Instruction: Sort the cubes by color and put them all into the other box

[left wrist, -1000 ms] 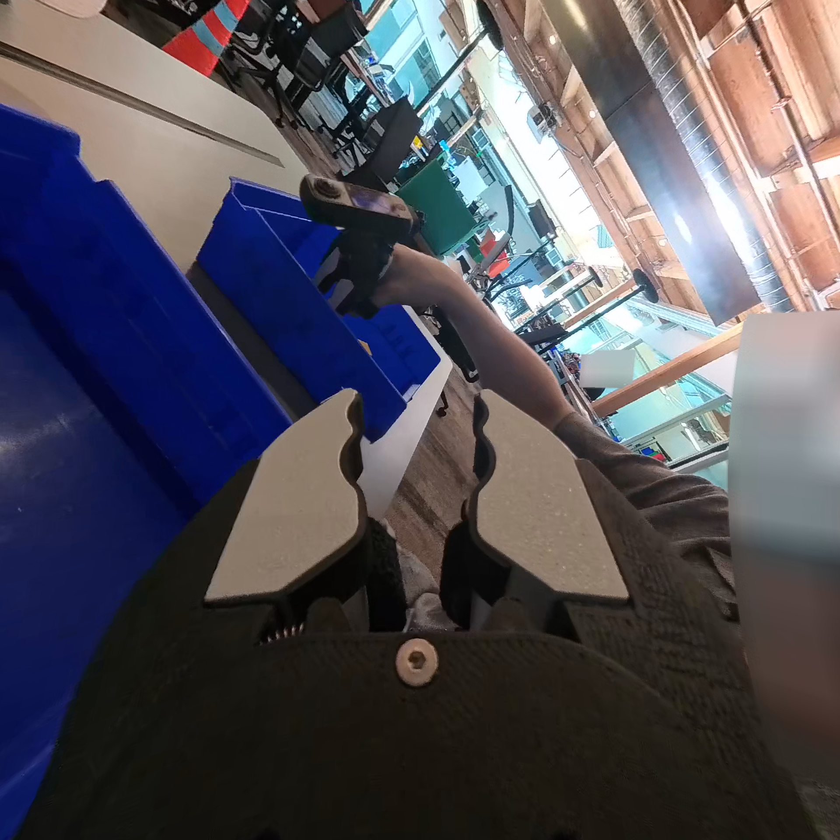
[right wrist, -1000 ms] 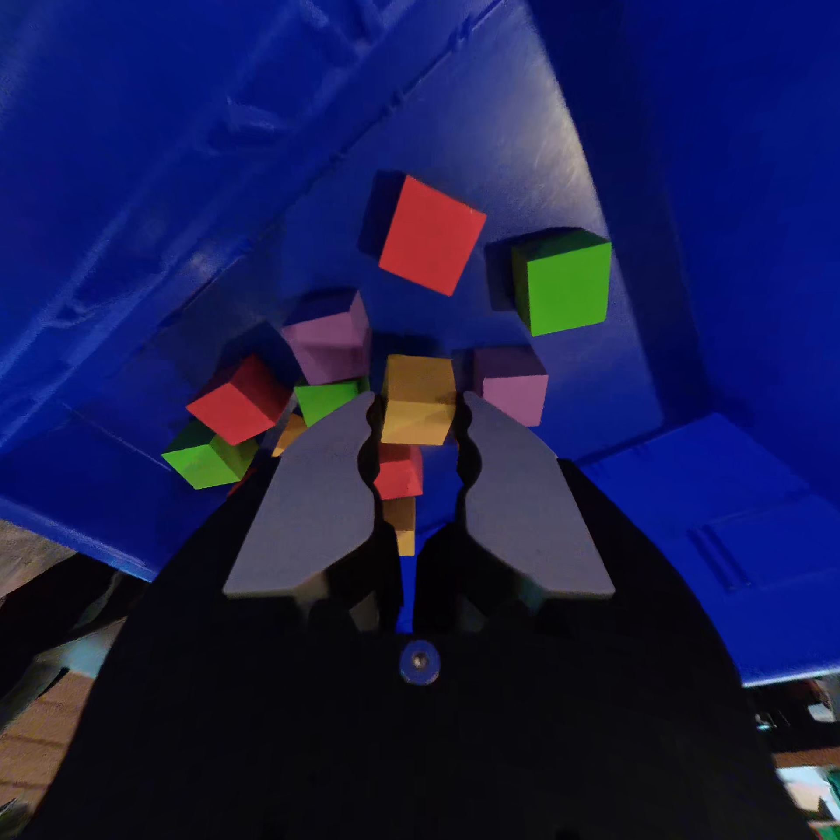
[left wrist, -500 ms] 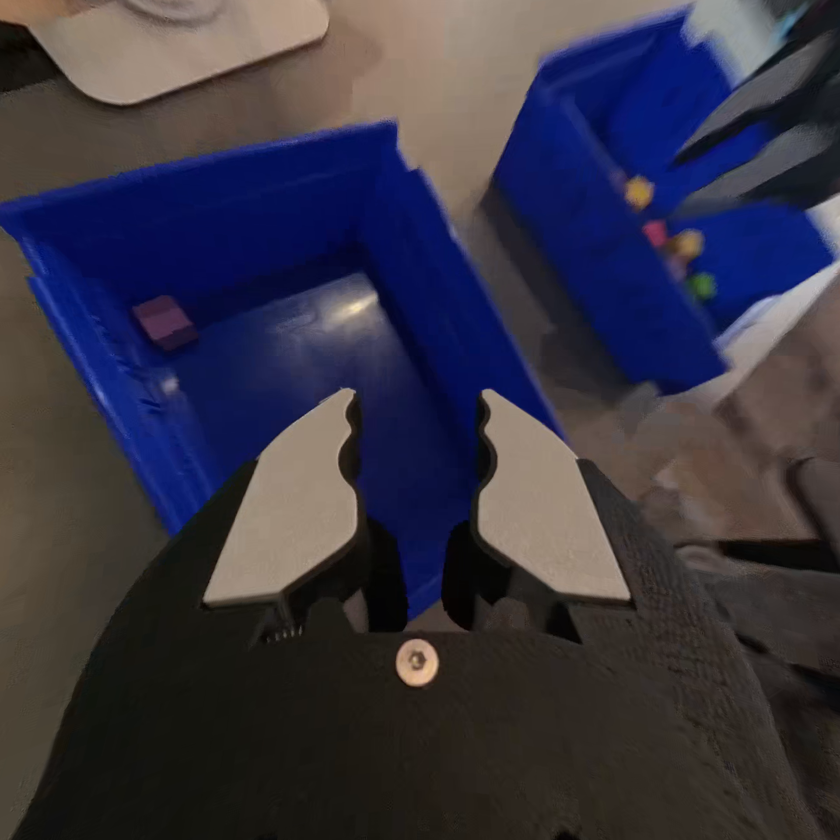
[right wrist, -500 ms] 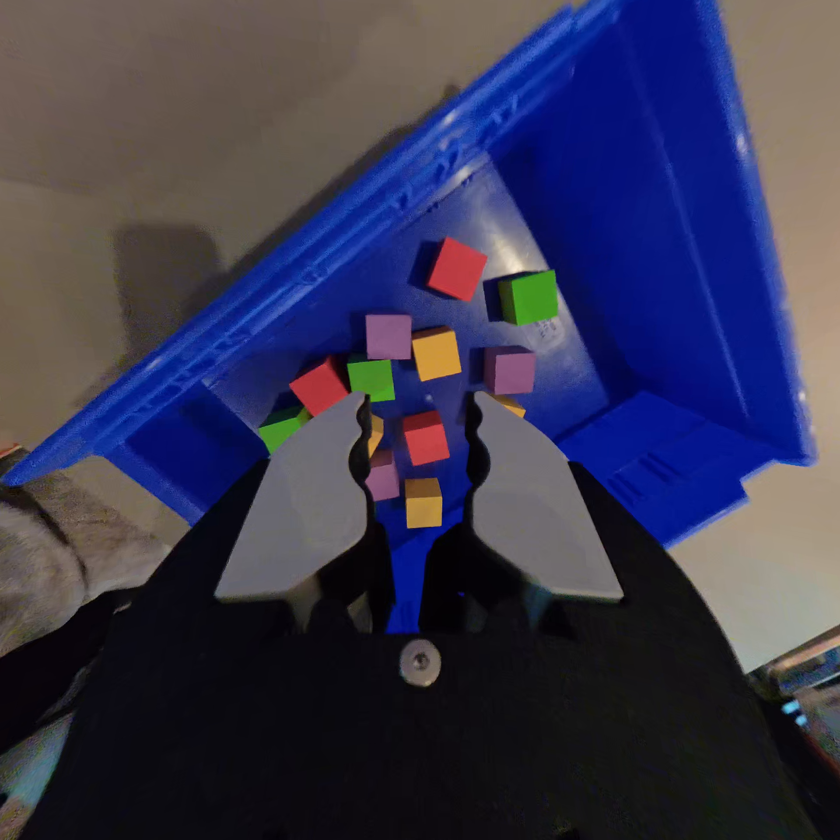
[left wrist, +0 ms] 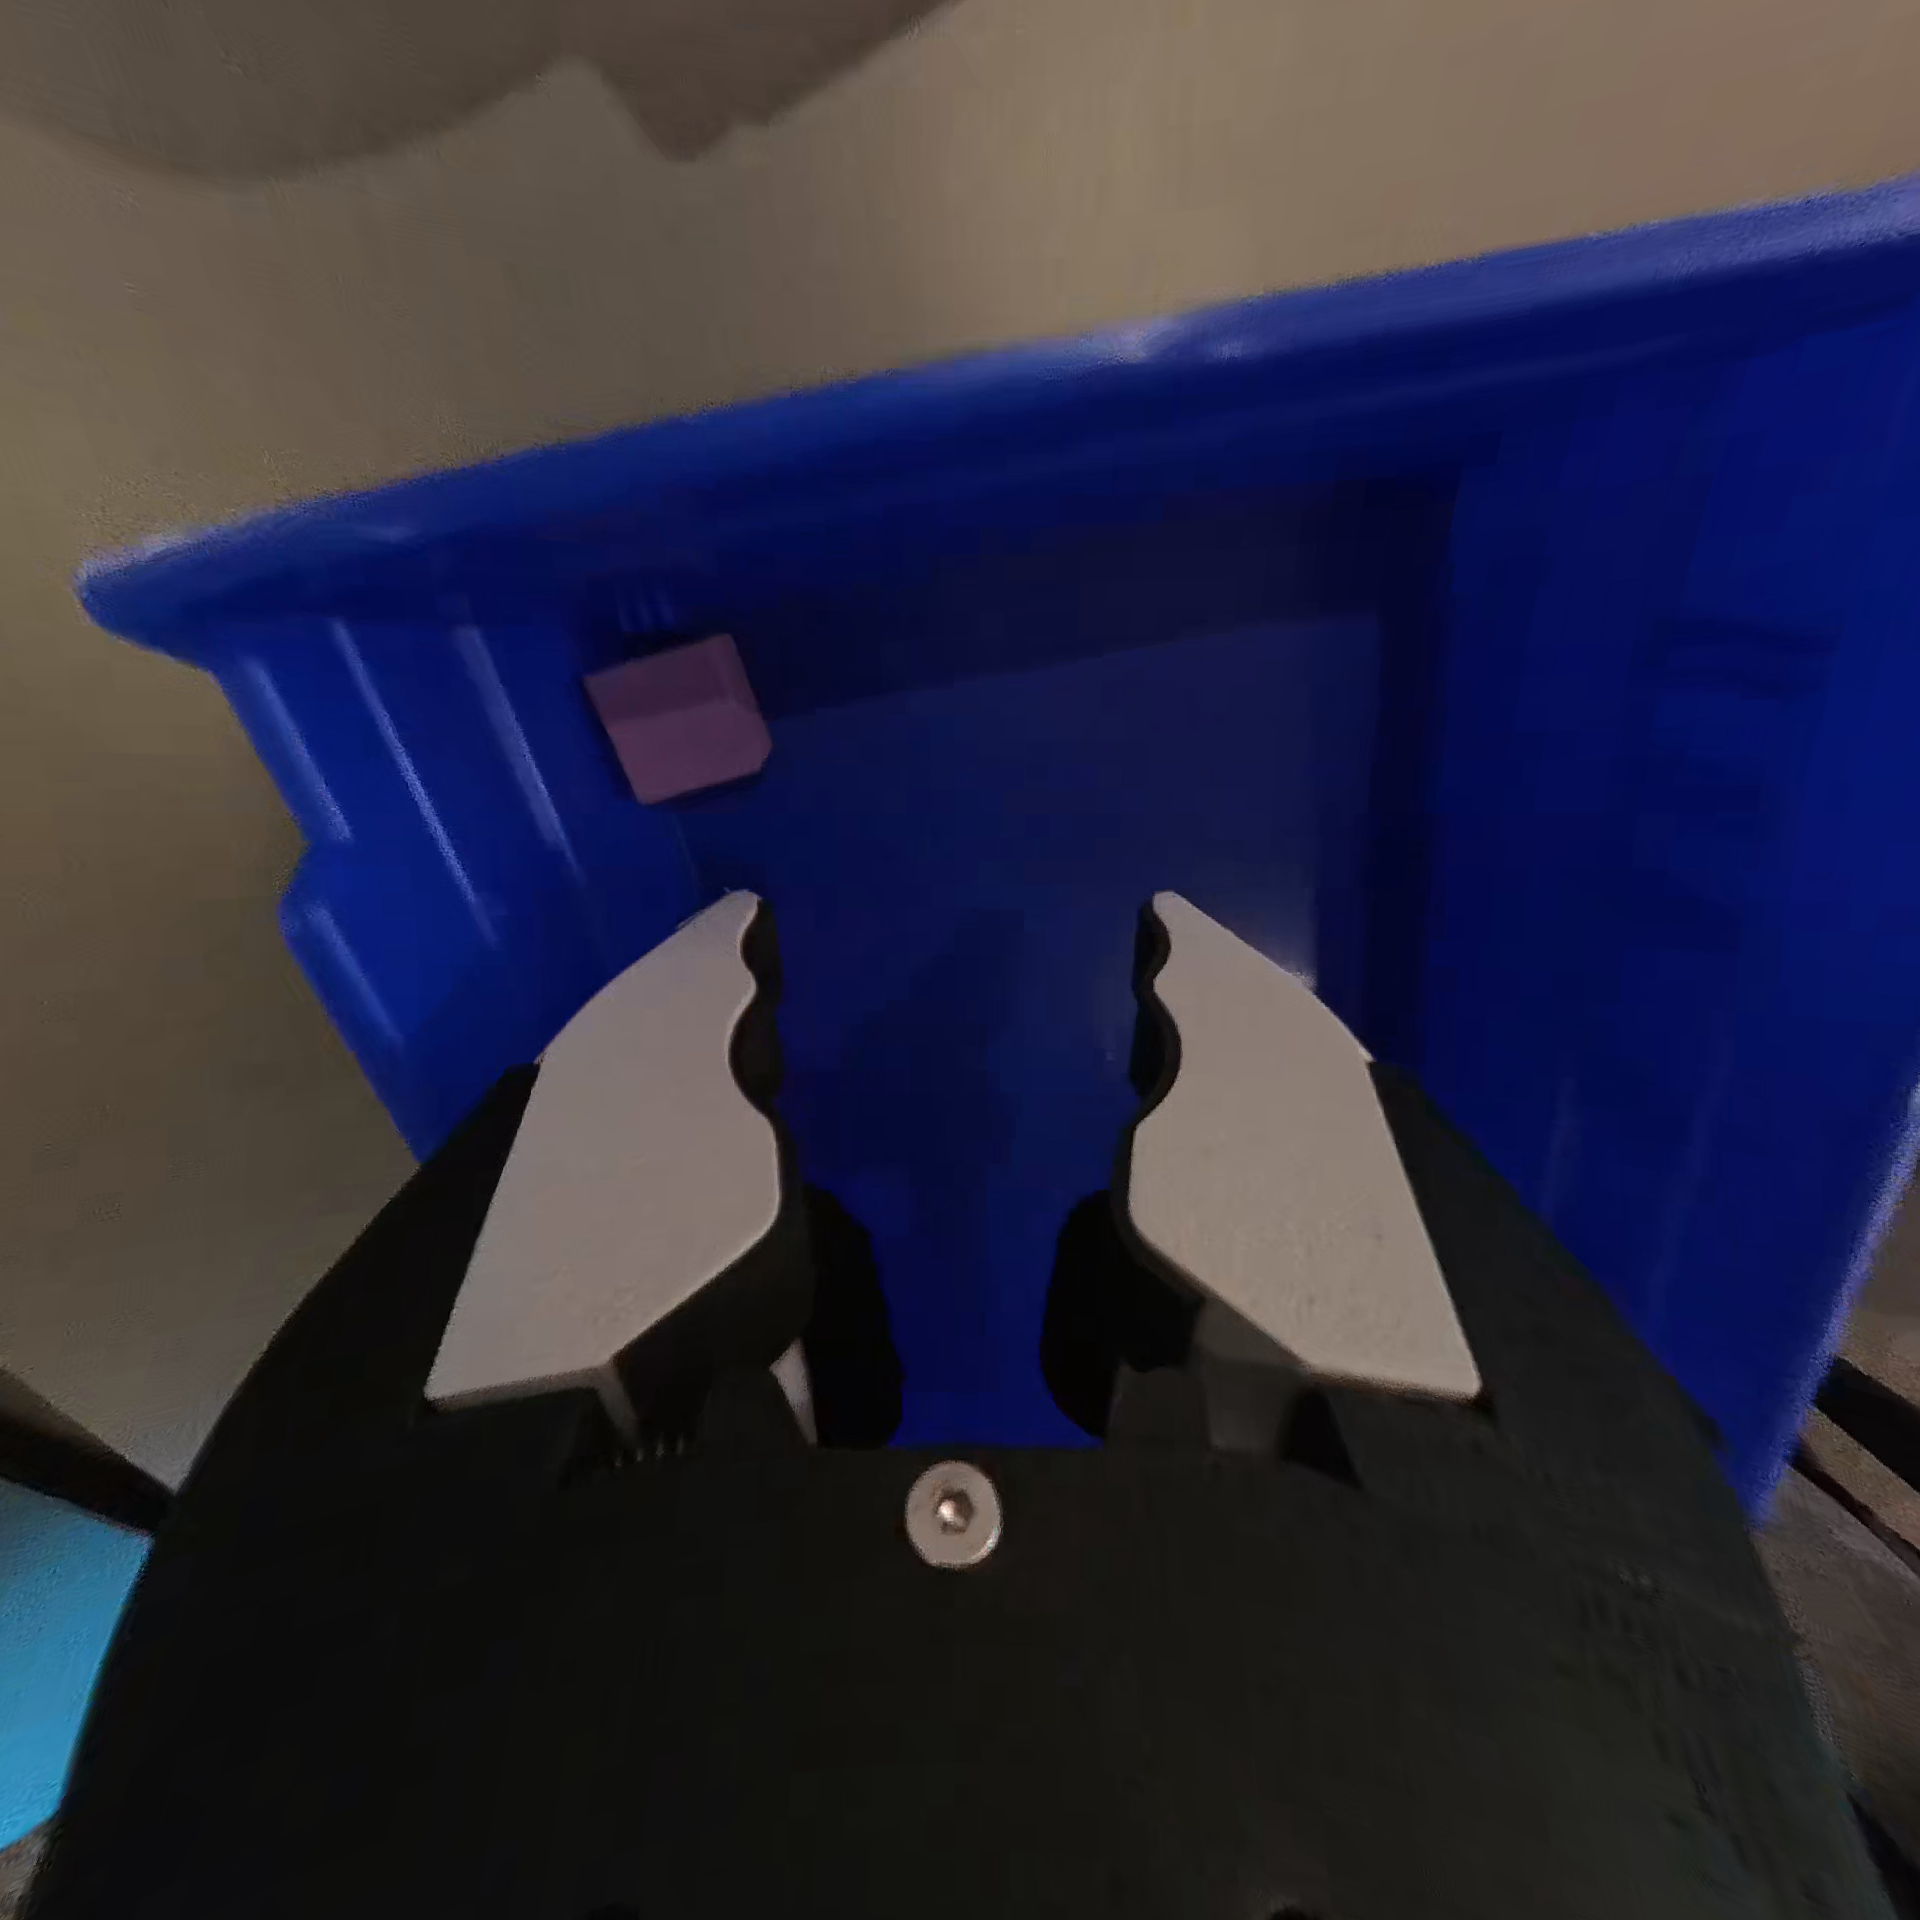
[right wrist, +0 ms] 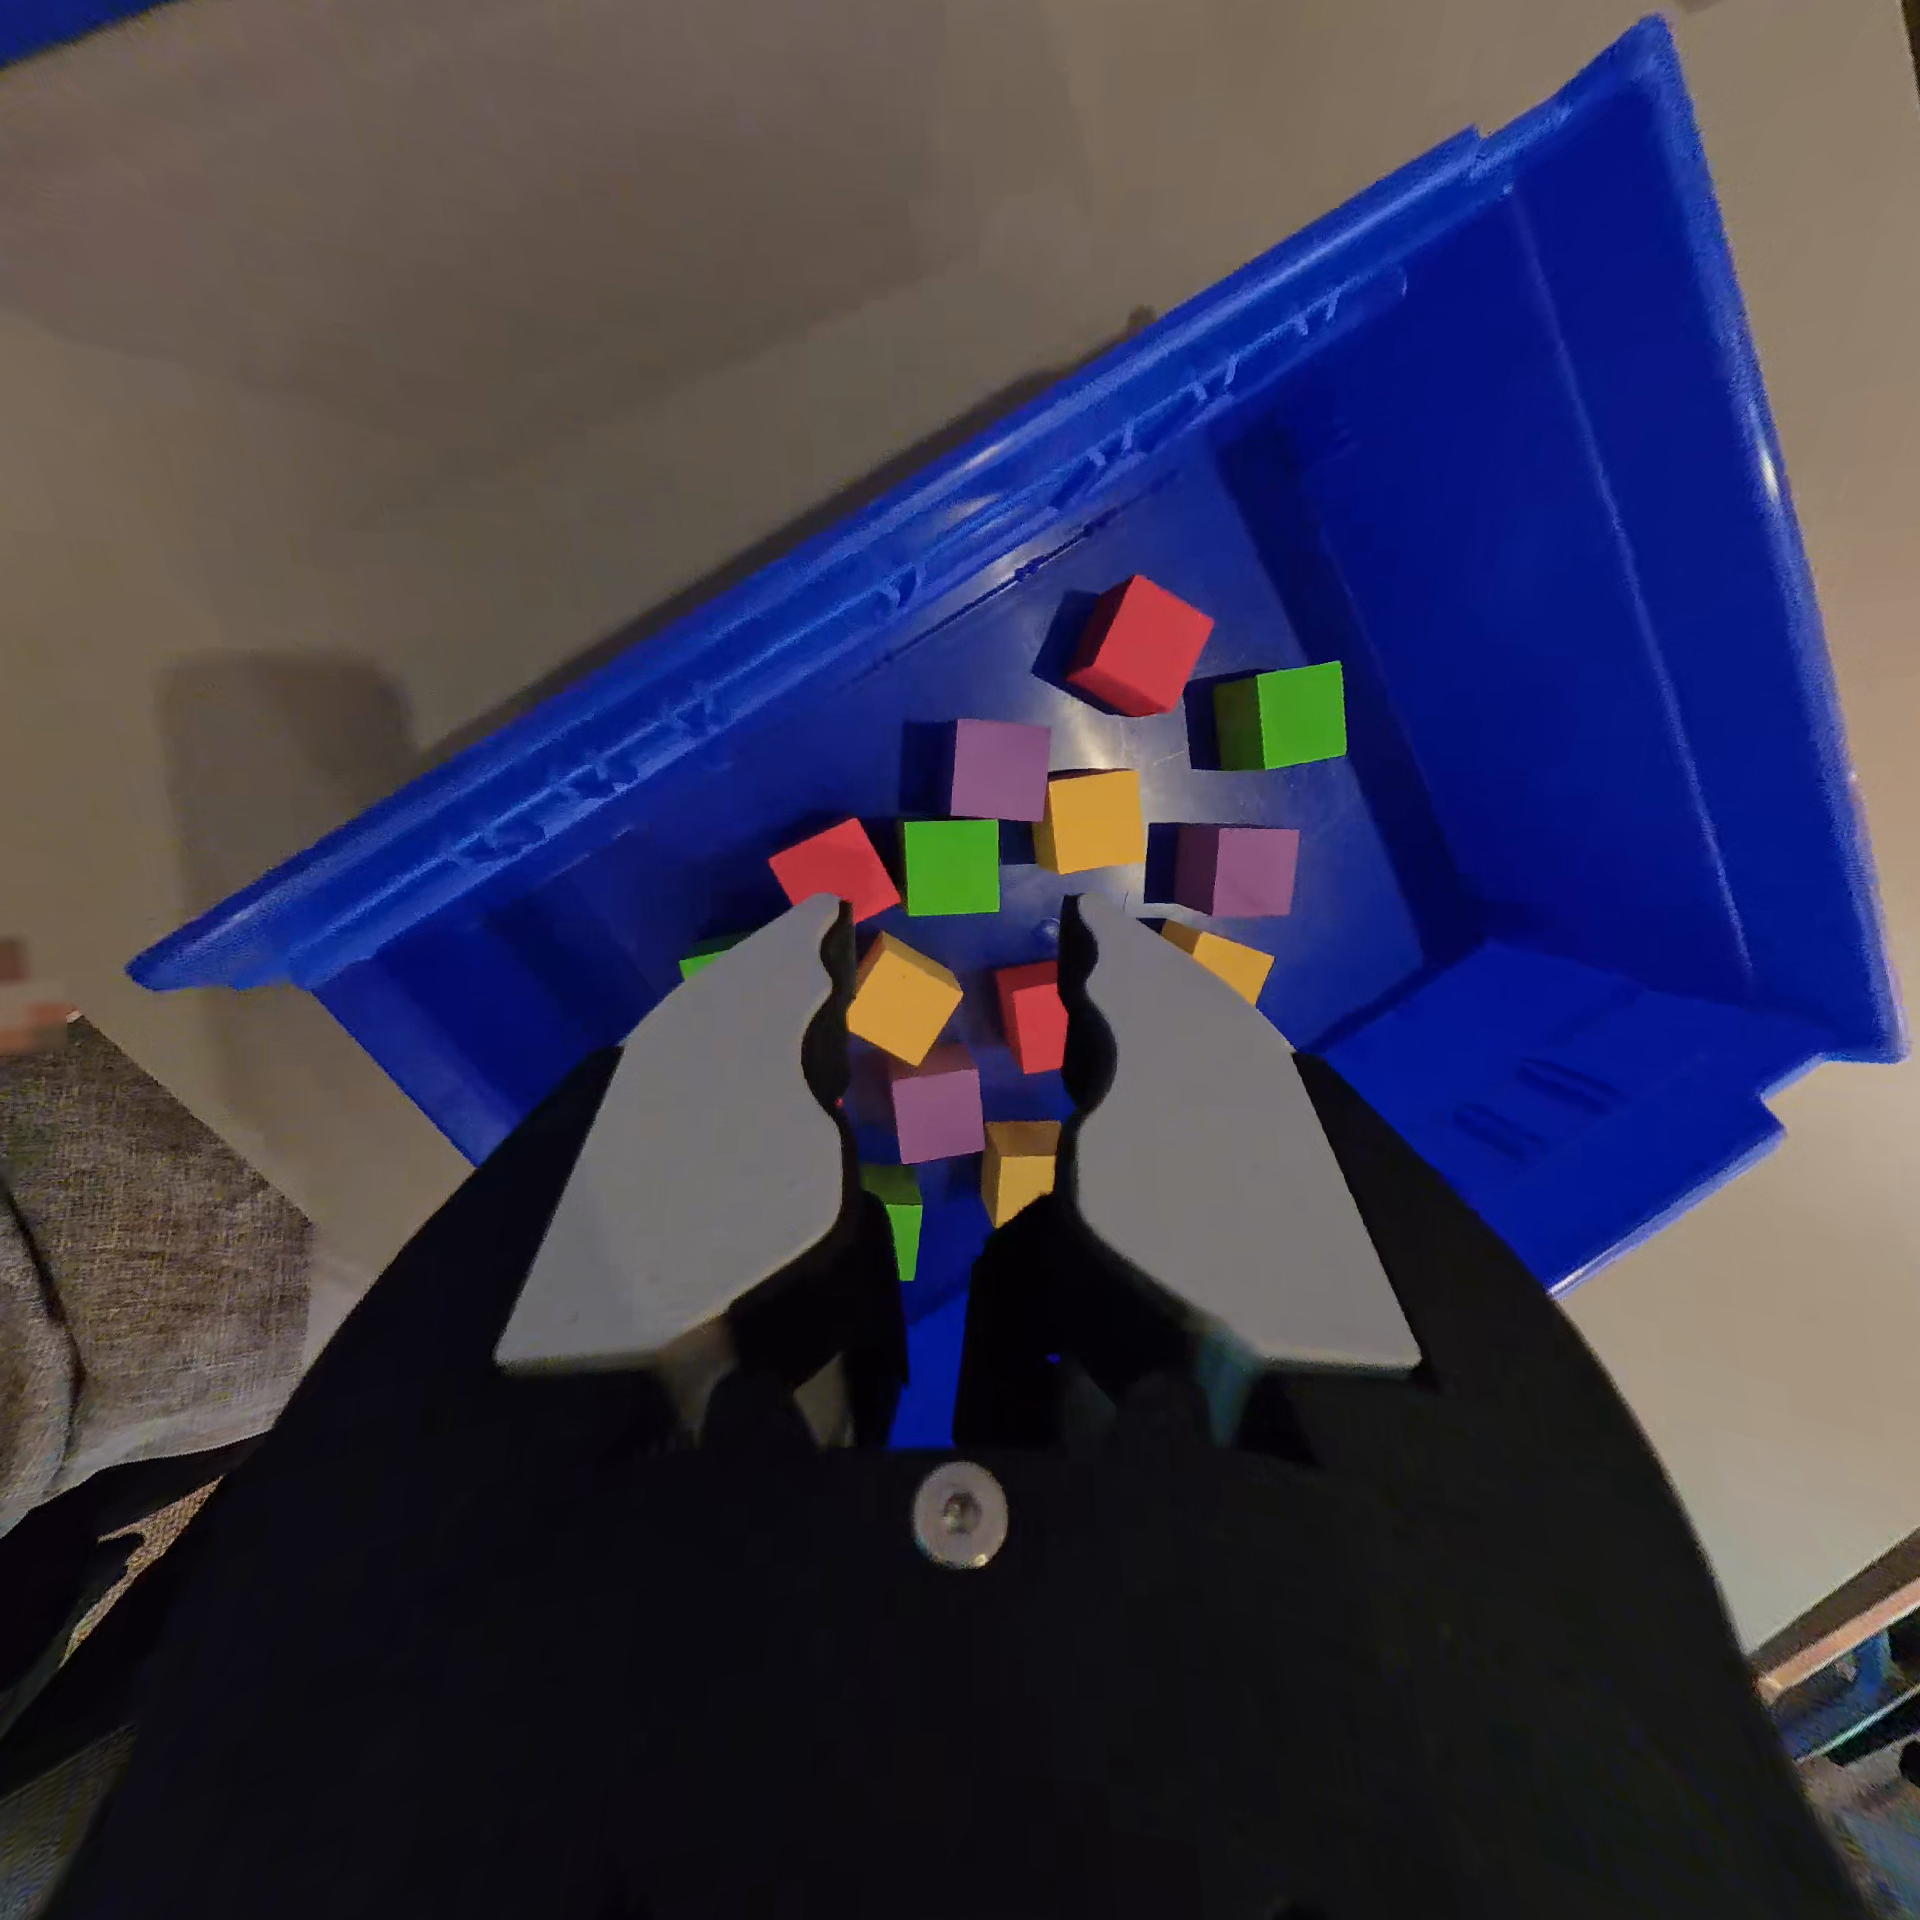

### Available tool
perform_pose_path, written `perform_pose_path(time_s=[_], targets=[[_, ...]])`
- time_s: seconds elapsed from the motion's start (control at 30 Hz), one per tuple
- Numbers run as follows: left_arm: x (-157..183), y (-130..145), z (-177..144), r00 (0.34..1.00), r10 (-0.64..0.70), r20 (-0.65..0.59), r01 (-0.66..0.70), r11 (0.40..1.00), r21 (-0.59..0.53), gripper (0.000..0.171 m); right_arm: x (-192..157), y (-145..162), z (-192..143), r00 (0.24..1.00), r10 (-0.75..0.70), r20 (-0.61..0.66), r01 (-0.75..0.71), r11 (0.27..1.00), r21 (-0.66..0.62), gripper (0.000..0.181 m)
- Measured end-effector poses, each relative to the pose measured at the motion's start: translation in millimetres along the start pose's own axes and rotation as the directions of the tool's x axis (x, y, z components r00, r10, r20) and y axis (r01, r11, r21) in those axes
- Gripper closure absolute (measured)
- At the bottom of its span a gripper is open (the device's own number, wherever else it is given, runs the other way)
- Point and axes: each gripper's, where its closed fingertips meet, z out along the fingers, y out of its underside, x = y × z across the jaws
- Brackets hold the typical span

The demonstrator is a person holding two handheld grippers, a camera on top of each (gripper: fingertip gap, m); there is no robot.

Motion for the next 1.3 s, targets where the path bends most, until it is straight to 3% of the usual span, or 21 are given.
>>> perform_pose_path(time_s=[0.4, 0.63, 0.87, 0.97, 1.13, 1.3], targets=[[-11, -19, 24, 0.997, 0.045, 0.070, -0.044, 0.999, -0.013, 0.102, -6, 9, 3, 1.000, -0.011, 0.007, 0.011, 1.000, 0.018, 0.144], [-4, -16, 30, 0.999, 0.040, 0.013, -0.039, 0.998, -0.042, 0.102, -6, 8, 0, 1.000, -0.016, 0.001, 0.015, 1.000, 0.020, 0.144], [27, -10, 26, 0.978, 0.020, -0.207, -0.032, 0.998, -0.054, 0.102, -7, 4, 0, 1.000, -0.024, -0.008, 0.024, 1.000, 0.020, 0.144], [44, -16, 12, 0.951, 0.046, -0.306, -0.042, 0.999, 0.018, 0.103, -8, 0, -1, 1.000, -0.029, -0.012, 0.029, 0.999, 0.029, 0.144], [8, -22, 1, 0.996, 0.048, -0.069, -0.043, 0.997, 0.063, 0.105, -10, -3, 0, 0.999, -0.038, -0.014, 0.038, 0.999, 0.019, 0.144], [-15, -19, 13, 1.000, -0.026, 0.001, 0.026, 0.999, 0.024, 0.105, -14, -6, -1, 0.999, -0.048, -0.014, 0.049, 0.999, 0.023, 0.144]])
